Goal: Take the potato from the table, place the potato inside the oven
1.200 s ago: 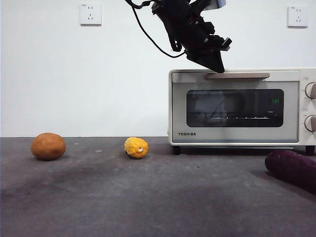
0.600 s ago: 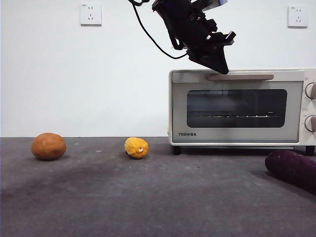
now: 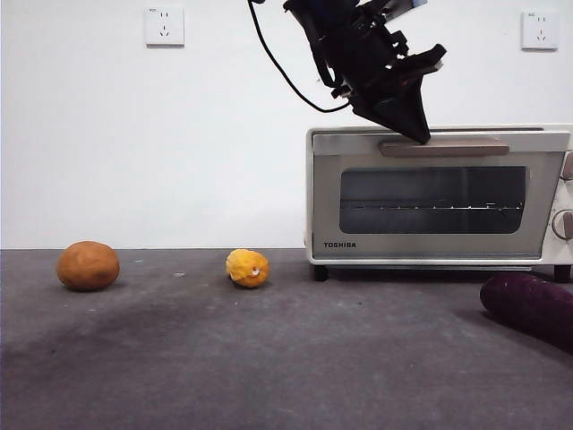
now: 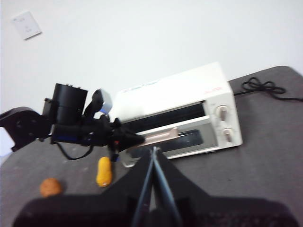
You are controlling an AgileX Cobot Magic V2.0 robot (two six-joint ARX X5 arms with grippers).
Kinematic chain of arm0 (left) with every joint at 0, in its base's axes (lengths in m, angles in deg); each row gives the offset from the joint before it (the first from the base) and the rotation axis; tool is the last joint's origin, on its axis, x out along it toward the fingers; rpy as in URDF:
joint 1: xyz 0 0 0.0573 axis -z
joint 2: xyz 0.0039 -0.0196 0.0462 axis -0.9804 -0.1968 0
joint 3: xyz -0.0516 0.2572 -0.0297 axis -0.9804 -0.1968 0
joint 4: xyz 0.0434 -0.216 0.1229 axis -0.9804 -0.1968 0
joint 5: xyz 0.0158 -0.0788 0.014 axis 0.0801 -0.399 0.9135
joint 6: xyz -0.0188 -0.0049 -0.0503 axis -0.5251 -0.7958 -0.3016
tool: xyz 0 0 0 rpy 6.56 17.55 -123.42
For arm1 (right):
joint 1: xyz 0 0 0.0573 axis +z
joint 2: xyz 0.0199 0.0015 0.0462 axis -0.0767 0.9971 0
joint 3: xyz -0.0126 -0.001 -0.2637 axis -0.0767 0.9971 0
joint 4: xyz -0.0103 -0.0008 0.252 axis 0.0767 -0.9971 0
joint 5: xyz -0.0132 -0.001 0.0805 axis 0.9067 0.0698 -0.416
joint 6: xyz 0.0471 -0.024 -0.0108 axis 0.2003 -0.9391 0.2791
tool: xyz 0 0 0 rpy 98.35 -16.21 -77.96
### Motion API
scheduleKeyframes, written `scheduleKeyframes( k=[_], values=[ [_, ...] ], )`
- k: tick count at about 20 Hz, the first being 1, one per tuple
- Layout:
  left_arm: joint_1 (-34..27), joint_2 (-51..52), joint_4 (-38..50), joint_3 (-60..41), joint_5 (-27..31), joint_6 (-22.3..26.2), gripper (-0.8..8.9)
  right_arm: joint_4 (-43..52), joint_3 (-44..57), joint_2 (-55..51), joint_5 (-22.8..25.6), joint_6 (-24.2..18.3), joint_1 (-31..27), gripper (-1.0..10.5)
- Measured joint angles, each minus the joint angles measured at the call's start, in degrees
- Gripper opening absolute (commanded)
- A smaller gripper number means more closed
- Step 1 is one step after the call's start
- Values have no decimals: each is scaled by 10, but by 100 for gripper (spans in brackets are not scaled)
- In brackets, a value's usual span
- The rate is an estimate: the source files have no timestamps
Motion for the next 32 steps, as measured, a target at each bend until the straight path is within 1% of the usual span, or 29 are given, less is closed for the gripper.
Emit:
scheduleKeyframes(
  k=[4,9,12,16,21,25,32],
  values=[
    [7,0,-25,0,-1,-18,-9,-27,-17,0,20,-6,0,1],
    [13,0,-44,-1,-1,-40,-9,-54,-20,0,23,-7,0,1],
    [13,-1,-70,-1,-3,-73,-9,-70,-21,0,23,-16,0,1],
    [14,-3,-103,-2,-4,-105,-9,-74,-21,0,28,-26,0,1],
    [16,-5,-131,-6,-6,-148,-9,-75,-21,0,48,-36,0,1],
    [16,-8,-158,-7,-14,-183,-9,-82,-21,0,48,-41,0,1],
    [15,-11,-216,-8,-15,-209,-9,-107,-21,0,48,-51,0,1]
  ],
)
